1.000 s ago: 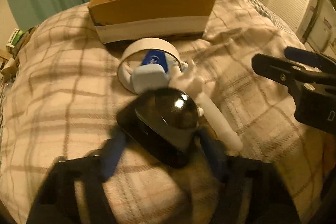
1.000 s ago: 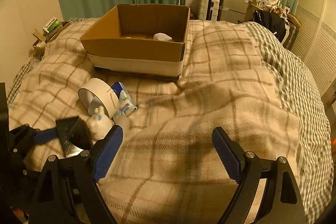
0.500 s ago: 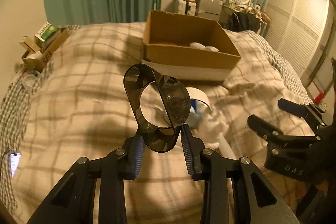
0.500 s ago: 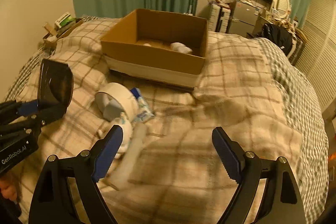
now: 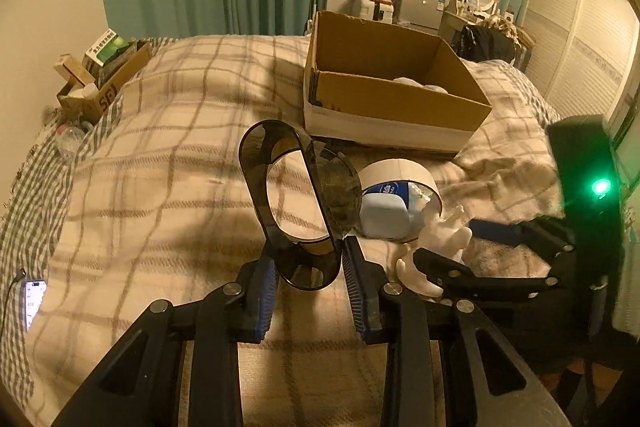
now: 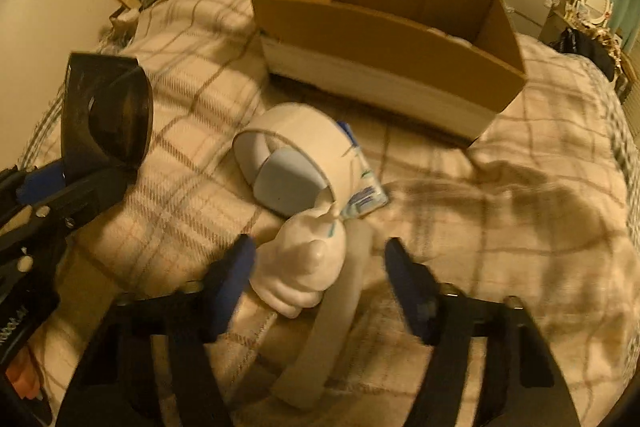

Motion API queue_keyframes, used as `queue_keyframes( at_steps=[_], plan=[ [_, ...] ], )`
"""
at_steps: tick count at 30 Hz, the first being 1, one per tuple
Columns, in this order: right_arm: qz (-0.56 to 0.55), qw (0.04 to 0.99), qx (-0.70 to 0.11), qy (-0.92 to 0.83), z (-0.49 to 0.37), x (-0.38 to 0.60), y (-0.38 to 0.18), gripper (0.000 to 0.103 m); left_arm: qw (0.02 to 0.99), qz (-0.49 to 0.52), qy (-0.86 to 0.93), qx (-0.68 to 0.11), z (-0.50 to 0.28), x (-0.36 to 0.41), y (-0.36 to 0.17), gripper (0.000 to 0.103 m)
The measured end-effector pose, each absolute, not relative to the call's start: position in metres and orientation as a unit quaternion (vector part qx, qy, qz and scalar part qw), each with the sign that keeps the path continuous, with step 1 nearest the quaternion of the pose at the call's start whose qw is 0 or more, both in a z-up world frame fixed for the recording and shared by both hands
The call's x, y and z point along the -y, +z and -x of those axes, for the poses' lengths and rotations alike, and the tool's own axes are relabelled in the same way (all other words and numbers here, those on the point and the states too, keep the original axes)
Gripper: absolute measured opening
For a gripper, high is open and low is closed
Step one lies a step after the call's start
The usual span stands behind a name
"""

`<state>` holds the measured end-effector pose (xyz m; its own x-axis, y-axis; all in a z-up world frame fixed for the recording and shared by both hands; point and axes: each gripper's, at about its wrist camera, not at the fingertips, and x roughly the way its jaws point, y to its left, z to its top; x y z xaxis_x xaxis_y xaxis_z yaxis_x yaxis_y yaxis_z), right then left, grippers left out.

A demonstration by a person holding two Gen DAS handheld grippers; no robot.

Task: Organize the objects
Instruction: 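Carry sunglasses with left gripper while right gripper grasps white bunny, drop both into box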

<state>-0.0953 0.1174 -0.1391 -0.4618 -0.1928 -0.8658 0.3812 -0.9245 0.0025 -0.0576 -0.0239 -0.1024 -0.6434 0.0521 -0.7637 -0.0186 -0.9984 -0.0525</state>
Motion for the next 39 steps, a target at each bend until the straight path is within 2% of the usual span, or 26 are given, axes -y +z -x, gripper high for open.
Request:
queue_keyframes(
  at_steps=[1,2,14,23,30,39],
  plan=[
    [-0.492,0.175,-0.094,-0.848,0.094,-0.117,-0.14,0.041,0.02,0.422,0.906,0.022,0.056,0.025,-0.102,0.031],
    [-0.489,0.18,-0.088,-0.849,0.091,-0.119,-0.139,0.038,0.02,0.422,0.906,0.024,0.056,0.025,-0.102,0.031],
    [-0.41,0.168,-0.087,-0.892,0.044,-0.131,-0.081,0.037,0.024,0.411,0.911,0.024,0.036,0.019,-0.086,0.031],
    [-0.357,0.156,-0.085,-0.917,0.026,-0.146,-0.031,0.037,0.053,0.385,0.921,0.018,0.031,0.009,-0.049,0.031],
    [-0.307,0.149,-0.091,-0.935,0.047,-0.158,0.024,0.037,0.086,0.367,0.926,0.009,0.063,-0.002,-0.011,0.031],
    [-0.258,0.133,-0.096,-0.952,0.113,-0.171,0.083,0.037,0.078,0.328,0.941,-0.033,0.136,-0.028,0.034,0.031]
  ],
)
